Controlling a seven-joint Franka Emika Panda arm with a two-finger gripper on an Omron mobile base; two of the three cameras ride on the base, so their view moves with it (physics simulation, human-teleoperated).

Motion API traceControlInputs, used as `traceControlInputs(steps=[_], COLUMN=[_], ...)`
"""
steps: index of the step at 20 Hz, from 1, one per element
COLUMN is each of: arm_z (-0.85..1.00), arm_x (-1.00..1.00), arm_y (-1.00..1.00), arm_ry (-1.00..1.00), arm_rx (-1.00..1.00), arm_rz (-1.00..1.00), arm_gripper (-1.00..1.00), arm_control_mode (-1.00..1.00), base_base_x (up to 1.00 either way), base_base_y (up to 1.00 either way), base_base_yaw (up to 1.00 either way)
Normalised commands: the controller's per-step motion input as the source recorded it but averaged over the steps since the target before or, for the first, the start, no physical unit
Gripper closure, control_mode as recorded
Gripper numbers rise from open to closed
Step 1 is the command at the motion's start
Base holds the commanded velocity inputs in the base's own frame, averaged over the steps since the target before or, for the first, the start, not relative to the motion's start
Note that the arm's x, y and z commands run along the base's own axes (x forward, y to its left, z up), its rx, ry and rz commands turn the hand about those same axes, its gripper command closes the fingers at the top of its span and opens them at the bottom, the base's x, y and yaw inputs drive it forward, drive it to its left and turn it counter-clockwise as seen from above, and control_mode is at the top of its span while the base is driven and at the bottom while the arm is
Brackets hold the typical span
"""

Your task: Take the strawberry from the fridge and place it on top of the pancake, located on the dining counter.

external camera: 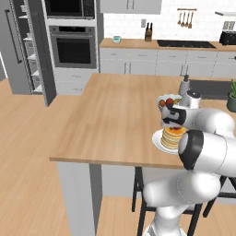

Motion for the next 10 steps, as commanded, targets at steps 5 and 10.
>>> traceControlInputs(steps=[5,10], arm_z=[-0.25,-0.23], arm_x=[0.00,0.00], arm_y=[0.00,-0.01], arm_ry=[0.00,0.00], arm_rx=[0.00,0.00], arm_rz=[0.00,0.00], arm_gripper=[1.00,1.00], arm_control_mode=[-1.00,-1.00], base_base_x=[0.00,0.00], base_base_y=[0.00,0.00], base_base_yaw=[0.00,0.00])
